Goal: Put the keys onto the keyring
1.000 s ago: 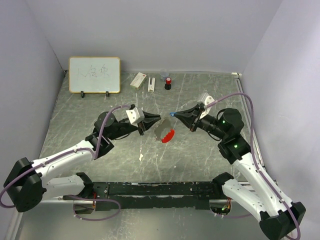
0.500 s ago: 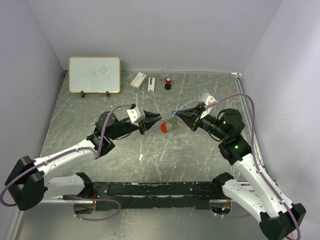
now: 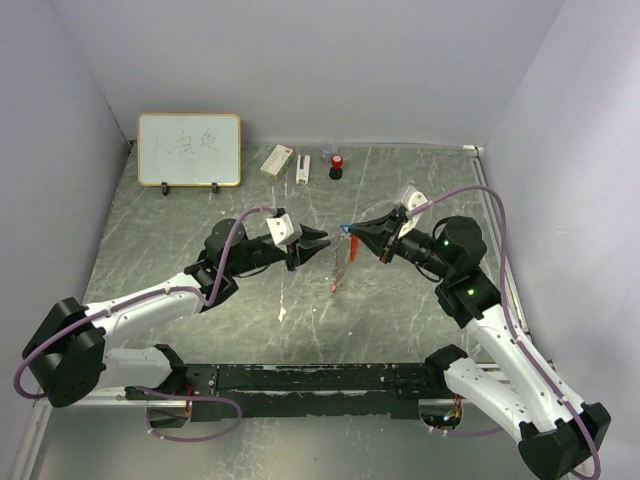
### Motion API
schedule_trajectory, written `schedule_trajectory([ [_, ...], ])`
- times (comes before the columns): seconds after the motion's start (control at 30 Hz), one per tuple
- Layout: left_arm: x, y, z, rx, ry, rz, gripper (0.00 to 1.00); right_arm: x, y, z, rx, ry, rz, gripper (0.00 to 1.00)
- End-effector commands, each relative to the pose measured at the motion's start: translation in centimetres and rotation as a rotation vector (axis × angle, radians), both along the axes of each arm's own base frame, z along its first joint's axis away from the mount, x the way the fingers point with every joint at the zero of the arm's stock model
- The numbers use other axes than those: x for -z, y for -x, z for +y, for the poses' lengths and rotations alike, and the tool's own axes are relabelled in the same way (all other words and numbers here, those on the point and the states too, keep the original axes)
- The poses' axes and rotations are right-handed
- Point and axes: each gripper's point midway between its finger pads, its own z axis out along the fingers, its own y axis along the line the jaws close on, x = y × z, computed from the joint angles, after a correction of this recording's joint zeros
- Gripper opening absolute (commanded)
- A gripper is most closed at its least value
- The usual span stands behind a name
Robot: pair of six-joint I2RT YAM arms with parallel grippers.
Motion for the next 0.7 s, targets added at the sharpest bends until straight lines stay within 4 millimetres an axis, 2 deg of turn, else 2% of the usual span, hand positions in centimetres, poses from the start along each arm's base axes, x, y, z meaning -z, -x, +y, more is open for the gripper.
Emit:
schedule_trajectory([
  [0.0,-2.5,0.1,-0.4,0.028,0.048,-0.05,0.35,-1.7,0.2,0.1,-0.02,-0.019,-0.062,0.0],
  [0.33,-2.9,-0.4,0.2,-0.016,0.055,-0.069,0.37,-1.5,0.3,0.4,-0.04,-0.006,-0.066,0.0],
  [0.67,-3.4,0.0,0.7,-0.021,0.058,-0.092,0.37,-1.7,0.7,0.5,-0.06,-0.009,-0.072,0.0],
])
